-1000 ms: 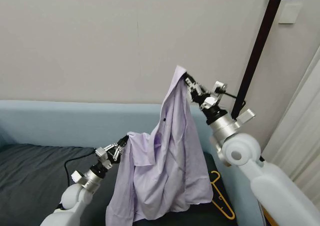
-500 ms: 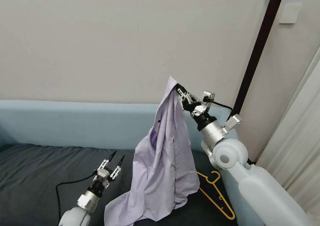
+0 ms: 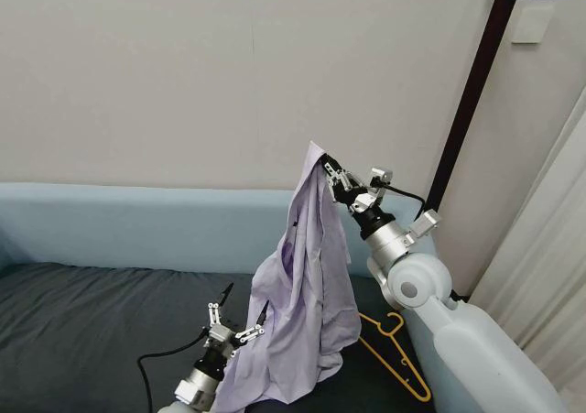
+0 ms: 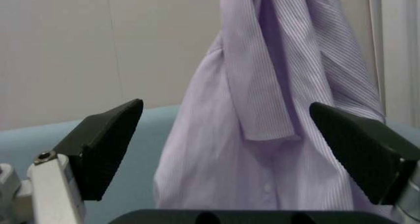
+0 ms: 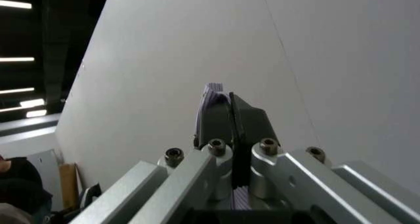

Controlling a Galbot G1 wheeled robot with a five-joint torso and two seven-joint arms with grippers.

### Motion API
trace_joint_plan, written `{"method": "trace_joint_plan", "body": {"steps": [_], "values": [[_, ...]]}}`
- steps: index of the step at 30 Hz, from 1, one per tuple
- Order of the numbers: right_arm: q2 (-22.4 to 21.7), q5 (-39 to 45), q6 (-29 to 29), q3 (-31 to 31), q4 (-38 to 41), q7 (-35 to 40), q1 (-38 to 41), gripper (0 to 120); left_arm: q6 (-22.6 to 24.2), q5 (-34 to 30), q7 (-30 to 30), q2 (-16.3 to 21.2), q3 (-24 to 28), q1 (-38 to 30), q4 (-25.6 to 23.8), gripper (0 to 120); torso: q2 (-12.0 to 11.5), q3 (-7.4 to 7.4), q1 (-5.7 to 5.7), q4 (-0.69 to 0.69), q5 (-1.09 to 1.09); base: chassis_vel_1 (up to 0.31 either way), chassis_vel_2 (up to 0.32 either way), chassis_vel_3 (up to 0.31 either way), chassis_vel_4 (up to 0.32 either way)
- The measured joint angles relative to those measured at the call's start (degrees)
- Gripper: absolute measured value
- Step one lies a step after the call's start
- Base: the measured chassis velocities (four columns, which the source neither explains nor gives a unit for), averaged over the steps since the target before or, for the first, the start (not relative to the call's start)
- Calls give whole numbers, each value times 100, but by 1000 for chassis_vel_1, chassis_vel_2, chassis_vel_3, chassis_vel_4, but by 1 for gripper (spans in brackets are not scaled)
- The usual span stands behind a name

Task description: Pick up the clothes from the sofa and hang them on the clothes hanger.

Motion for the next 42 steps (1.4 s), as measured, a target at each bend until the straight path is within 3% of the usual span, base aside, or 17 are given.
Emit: {"method": "trace_joint_plan", "body": {"steps": [8,12,20,27,37,42], "values": [[-50,-2,0,13,13,-8,-14,0,159,147,-276,-567,410,-364,376,100,-1,1,0,1,3,0,0,0,0],[-109,-6,-8,74,47,-36,-88,0,279,-7,-778,-999,607,-645,386,100,-1,1,0,1,3,0,0,0,0],[-117,-15,-20,89,92,-45,-132,0,385,-10,-1006,-1132,645,-879,511,100,-1,1,1,2,3,0,0,0,0],[-79,-33,-29,67,92,-51,-137,0,410,481,-1381,-1498,632,-1137,1091,99,-1,1,0,1,2,0,0,0,0],[-86,-53,-34,58,63,-92,-155,0,282,1246,-2091,-1922,621,-1144,1559,88,-1,1,0,1,2,0,0,0,0],[-124,-55,-35,102,37,-142,-186,0,280,1346,-2279,-1929,616,-1071,1614,73,-1,1,1,1,2,0,0,0,0]]}}
